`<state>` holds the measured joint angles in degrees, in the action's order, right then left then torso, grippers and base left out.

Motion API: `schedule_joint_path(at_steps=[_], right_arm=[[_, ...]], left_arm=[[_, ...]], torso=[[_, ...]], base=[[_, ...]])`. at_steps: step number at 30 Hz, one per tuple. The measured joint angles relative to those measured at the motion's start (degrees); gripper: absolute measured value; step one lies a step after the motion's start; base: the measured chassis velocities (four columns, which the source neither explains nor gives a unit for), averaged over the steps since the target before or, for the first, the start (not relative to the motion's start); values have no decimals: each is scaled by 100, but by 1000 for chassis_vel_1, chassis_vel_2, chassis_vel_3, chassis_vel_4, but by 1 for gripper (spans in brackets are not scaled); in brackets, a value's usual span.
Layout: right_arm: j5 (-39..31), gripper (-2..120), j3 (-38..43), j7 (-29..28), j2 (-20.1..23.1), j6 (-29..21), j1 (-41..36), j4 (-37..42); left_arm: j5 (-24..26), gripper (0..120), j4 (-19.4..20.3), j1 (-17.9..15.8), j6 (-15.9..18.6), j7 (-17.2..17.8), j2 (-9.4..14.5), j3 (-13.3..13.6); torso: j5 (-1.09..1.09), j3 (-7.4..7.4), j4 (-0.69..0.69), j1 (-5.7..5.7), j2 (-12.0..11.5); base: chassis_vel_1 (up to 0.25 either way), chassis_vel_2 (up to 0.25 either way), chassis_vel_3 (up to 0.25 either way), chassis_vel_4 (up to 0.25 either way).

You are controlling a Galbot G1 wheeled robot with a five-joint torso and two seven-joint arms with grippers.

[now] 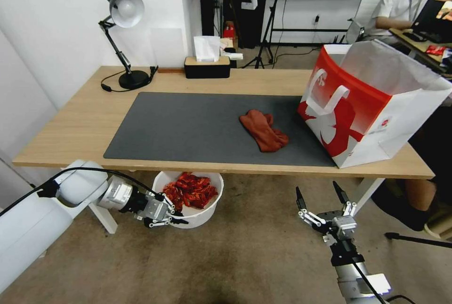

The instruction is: Sweep shrimp from table into container with towel, then put container into takeout bag.

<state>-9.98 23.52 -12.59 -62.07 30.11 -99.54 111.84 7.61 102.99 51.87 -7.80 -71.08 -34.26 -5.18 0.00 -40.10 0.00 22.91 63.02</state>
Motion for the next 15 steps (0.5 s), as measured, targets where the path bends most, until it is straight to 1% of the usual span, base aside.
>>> schedule_joint_path(at_steps=[6,8,9,11,12,14,15], right_arm=[[-7,99,-5,-20,29,-21,69,-93],[-14,99,-7,-21,53,-43,108,-92],[-14,99,-7,-21,53,-43,108,-92],[-30,99,-8,-21,93,-85,157,-80],[-30,99,-8,-21,93,-85,157,-80],[-42,98,-10,-20,128,-115,191,-68],[-42,98,-10,-20,128,-115,191,-68]], left_arm=[[-20,0,20,112,0,1,-2,-36],[-23,0,86,228,0,-1,36,-115],[-23,0,86,228,0,-1,36,-115],[-17,0,269,478,-4,-6,145,-232],[-17,0,269,478,-4,-6,145,-232],[21,0,455,733,-10,-13,246,-352],[21,0,455,733,-10,-13,246,-352]], torso=[[-1,0,0,0,0],[0,0,0,0,0],[0,0,0,0,0],[0,0,0,0,0],[0,0,0,0,0],[0,0,0,0,0],[0,0,0,0,0]], base=[[0,0,0,0],[0,0,0,0],[0,0,0,0],[0,0,0,0],[0,0,0,0],[0,0,0,0],[0,0,0,0]])
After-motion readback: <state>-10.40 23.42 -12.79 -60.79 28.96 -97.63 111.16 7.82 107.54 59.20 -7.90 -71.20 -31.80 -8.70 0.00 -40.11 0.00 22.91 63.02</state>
